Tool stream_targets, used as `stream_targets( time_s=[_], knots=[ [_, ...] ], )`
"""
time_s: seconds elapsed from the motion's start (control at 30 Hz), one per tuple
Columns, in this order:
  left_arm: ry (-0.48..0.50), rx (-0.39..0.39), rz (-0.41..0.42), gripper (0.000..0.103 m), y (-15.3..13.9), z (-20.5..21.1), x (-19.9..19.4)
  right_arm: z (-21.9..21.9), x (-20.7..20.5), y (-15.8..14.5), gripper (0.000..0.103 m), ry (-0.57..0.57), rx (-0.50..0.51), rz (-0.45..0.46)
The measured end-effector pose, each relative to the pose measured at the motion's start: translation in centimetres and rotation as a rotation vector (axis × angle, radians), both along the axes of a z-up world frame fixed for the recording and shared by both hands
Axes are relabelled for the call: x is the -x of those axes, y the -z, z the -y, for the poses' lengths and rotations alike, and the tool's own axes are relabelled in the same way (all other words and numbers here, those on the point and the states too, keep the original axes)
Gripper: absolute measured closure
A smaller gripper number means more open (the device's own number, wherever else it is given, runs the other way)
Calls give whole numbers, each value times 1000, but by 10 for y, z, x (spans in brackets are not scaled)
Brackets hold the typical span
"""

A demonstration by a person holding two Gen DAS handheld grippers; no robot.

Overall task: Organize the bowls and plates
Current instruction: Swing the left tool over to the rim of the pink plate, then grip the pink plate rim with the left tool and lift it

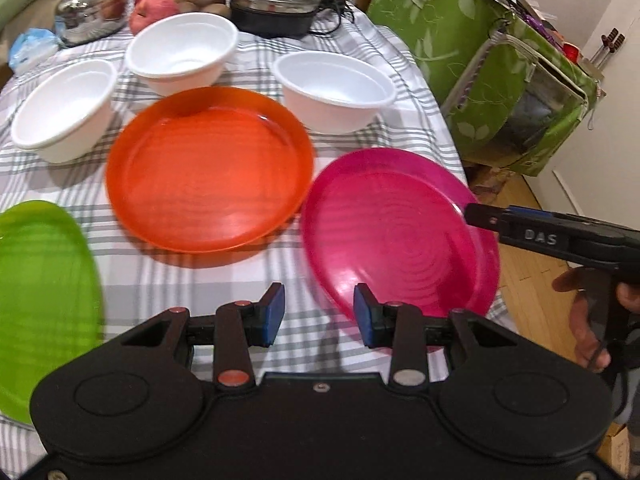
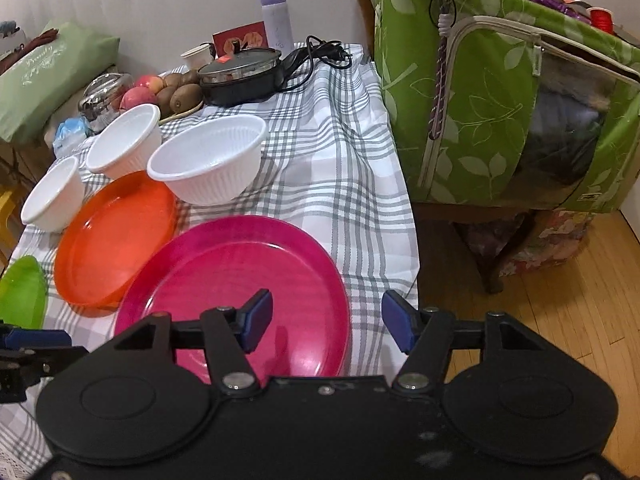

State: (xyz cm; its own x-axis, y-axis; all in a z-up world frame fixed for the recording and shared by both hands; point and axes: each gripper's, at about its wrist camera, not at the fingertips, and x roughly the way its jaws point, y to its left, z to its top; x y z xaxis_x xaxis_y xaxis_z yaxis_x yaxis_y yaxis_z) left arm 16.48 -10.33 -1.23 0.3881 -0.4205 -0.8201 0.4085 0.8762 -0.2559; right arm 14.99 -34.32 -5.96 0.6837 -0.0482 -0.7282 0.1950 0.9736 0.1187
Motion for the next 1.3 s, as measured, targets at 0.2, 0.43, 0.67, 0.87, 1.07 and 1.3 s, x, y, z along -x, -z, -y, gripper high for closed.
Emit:
stream_targets(
  time_s=[0.2,0.43,0.67,0.87,1.07,1.3],
  knots=[
    [6,-8,-6,58,6,16,-7,6,-12,4,53,-21,-22,-14],
    [-12,-37,-22,58,17,23,-14,4,-21,9,58,-57,-21,-42],
    [-59,-30,-74,62,26,23,-27,9,-28,14,65,-39,4,-75],
    [-34,-65,-93,66,31,37,-30,10,-34,18,80,-62,-41,-97],
    [-54,-50,-116,75,34,34,-34,11,-33,18,83,-60,-45,-99],
    [-59,-45,-105,77,34,30,-29,2,-24,12,82,-84,14,-90]
  ],
)
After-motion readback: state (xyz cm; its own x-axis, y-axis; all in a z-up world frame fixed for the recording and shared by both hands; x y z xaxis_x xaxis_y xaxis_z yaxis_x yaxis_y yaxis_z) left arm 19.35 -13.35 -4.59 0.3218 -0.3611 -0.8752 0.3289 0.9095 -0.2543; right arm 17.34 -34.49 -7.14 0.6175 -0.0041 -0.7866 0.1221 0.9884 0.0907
